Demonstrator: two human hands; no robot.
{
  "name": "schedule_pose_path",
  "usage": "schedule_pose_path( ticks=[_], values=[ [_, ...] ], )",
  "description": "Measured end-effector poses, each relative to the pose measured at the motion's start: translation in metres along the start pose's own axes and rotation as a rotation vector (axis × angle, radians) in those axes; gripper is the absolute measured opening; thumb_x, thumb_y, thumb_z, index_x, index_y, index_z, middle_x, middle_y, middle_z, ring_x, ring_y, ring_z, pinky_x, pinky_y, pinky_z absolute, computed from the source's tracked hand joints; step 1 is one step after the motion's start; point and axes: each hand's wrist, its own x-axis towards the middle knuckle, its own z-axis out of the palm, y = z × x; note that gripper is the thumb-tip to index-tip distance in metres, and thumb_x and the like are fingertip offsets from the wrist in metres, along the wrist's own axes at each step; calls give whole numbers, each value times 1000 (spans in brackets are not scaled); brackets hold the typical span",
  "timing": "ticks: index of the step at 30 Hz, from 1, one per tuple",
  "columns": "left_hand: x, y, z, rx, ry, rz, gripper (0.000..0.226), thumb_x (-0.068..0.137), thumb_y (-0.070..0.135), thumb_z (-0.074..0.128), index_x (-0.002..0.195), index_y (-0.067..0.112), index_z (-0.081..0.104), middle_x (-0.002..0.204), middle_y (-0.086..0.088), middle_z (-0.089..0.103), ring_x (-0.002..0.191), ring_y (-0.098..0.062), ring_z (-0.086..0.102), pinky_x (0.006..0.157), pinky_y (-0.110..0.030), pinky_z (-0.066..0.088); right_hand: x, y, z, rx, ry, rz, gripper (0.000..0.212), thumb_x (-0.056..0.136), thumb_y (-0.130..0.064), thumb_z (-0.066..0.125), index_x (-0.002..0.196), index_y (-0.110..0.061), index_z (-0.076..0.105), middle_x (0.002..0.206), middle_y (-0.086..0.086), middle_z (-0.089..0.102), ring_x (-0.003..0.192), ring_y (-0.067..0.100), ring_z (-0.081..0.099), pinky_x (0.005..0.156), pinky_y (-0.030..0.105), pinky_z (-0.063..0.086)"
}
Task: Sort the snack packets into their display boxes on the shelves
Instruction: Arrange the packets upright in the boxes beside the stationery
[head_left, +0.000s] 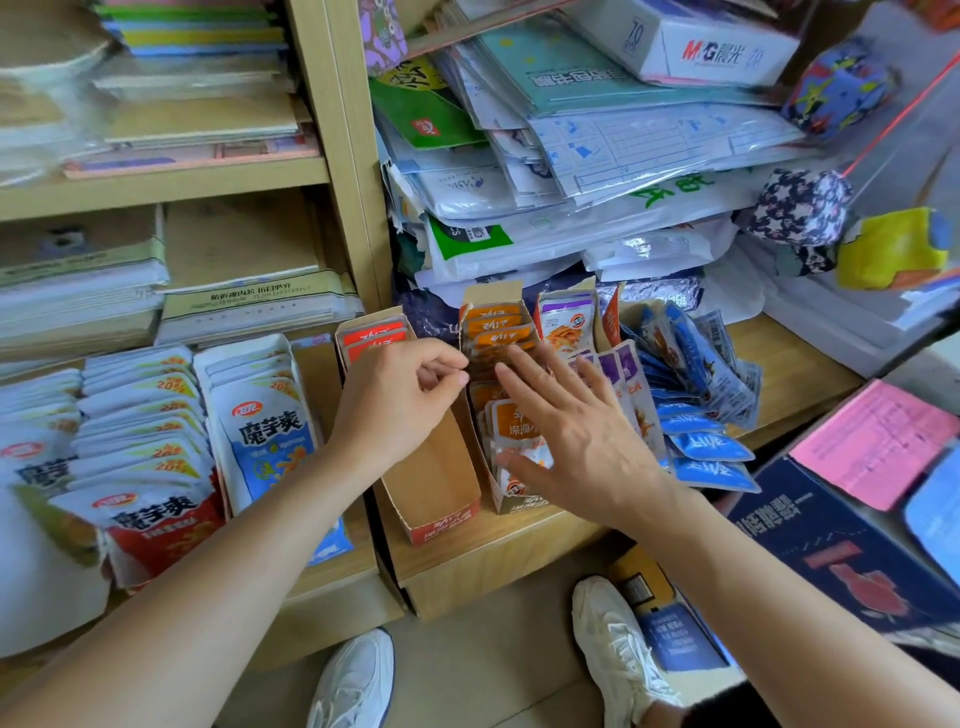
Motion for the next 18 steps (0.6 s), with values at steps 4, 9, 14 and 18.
schedule_pose_path(
  ticks=[4, 9, 14, 18],
  values=[
    [-13, -2, -7, 123, 1, 1, 14, 88, 24, 75, 100, 25, 79, 87, 14, 71, 82, -4, 62, 72, -28, 55, 3, 3, -4, 32, -9, -35, 84, 91, -55, 53, 160, -25, 17, 168, -7, 5, 155, 15, -5, 126, 47, 7],
    [-39, 6, 1, 407, -89, 91, 30, 90, 36, 68, 113, 20, 77, 119, 2, 70, 109, -23, 52, 91, -41, 48, -10, 9, -8, 209, 152, 153, 83, 90, -40, 65, 158, -15, 24, 165, 4, 24, 154, 16, 12, 124, 44, 15],
    [-63, 12, 13, 532, -184, 145, 46, 93, 41, 55, 130, 18, 68, 148, -5, 53, 131, -30, 41, 104, -52, 40, -34, 12, -9, -60, 1, 249, 76, 89, -67, 37, 149, -21, 38, 165, 2, 21, 155, 25, 0, 119, 56, 3],
    [-67, 11, 15, 513, -236, 151, 51, 91, 44, 50, 134, 22, 66, 150, -4, 51, 134, -28, 38, 106, -51, 36, -36, 7, -2, -41, -123, 240, 90, 83, -78, 24, 156, -25, 26, 167, -1, 14, 154, 24, -9, 119, 58, 0]
  ],
)
